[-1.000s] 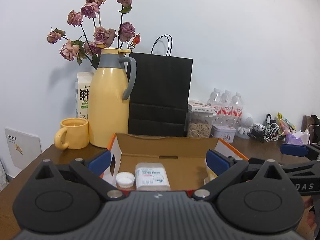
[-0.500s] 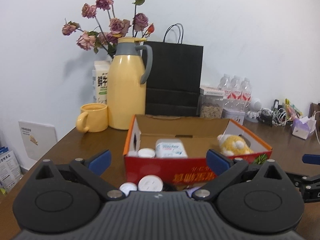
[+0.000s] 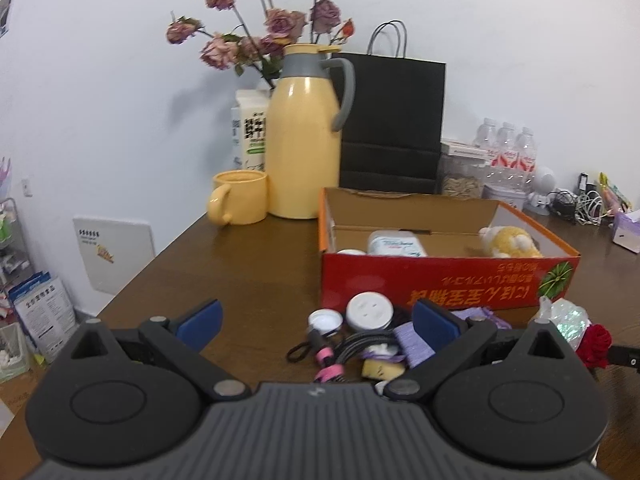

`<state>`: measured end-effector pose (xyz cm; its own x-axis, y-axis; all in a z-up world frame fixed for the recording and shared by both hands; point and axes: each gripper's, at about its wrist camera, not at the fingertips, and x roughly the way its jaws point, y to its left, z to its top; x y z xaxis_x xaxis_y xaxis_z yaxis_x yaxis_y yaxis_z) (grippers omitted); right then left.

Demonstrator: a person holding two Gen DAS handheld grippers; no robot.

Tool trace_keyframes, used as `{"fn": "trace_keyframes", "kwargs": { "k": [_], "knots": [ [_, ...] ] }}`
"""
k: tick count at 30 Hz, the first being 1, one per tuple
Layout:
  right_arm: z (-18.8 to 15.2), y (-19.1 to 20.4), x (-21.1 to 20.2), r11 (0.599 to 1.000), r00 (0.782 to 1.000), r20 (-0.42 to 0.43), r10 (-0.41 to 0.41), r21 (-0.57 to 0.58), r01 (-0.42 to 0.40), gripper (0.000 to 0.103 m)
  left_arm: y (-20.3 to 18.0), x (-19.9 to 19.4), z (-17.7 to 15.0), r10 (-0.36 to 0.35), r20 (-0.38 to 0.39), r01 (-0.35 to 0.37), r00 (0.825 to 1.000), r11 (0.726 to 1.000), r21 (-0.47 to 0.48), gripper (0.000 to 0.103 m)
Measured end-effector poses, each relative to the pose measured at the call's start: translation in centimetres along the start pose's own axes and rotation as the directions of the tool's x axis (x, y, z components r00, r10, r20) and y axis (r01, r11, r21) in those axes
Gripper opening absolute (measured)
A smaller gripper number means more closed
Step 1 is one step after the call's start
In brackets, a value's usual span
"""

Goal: Organize objects
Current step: 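Move both tools back toward the remaining items on the table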

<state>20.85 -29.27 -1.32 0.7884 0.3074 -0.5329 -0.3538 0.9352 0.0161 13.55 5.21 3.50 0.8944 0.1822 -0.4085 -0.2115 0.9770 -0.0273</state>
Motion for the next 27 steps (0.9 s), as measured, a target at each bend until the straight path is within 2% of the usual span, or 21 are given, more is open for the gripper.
{"fn": "trace_keyframes", "kwargs": {
  "k": [6, 11, 13, 19, 23, 27],
  "knots": [
    [0.5, 1.9, 1.8, 0.995, 0.996, -0.037, 0.076, -0.061, -0.079, 0.099, 0.6, -0.4, -0.3, 0.012, -0.013, -0.012, 1.000, 1.000, -0.012, 0.103],
    [1.2, 2.3, 3.2, 0.991, 0.992, -0.064, 0.106, -0.071, -0.111, 0.078, 0.6, -0.7, -0.5, 0.008, -0.019, -0.008, 1.000, 1.000, -0.008, 0.103],
    [1.1, 2.3, 3.0, 0.991, 0.992, -0.054, 0.117, -0.066, -0.120, 0.055, 0.7, -0.8, -0.6, 0.006, -0.021, -0.007, 1.000, 1.000, -0.012, 0.103],
    [0.9, 2.9, 2.4, 0.989, 0.994, -0.043, 0.098, -0.107, -0.102, 0.046, 0.8, -0.7, -0.7, 0.010, -0.031, -0.010, 0.999, 1.000, -0.026, 0.103],
    [0.9, 2.7, 1.8, 0.992, 0.996, -0.011, 0.089, -0.089, -0.090, 0.043, 0.8, -0.7, -0.9, 0.005, -0.045, -0.007, 0.999, 0.999, -0.036, 0.103],
    [0.7, 2.6, 0.9, 0.995, 0.997, 0.032, 0.073, -0.071, -0.070, 0.039, 0.2, -0.4, -0.9, -0.028, -0.077, 0.025, 0.997, 0.999, -0.045, 0.103]
  ]
}}
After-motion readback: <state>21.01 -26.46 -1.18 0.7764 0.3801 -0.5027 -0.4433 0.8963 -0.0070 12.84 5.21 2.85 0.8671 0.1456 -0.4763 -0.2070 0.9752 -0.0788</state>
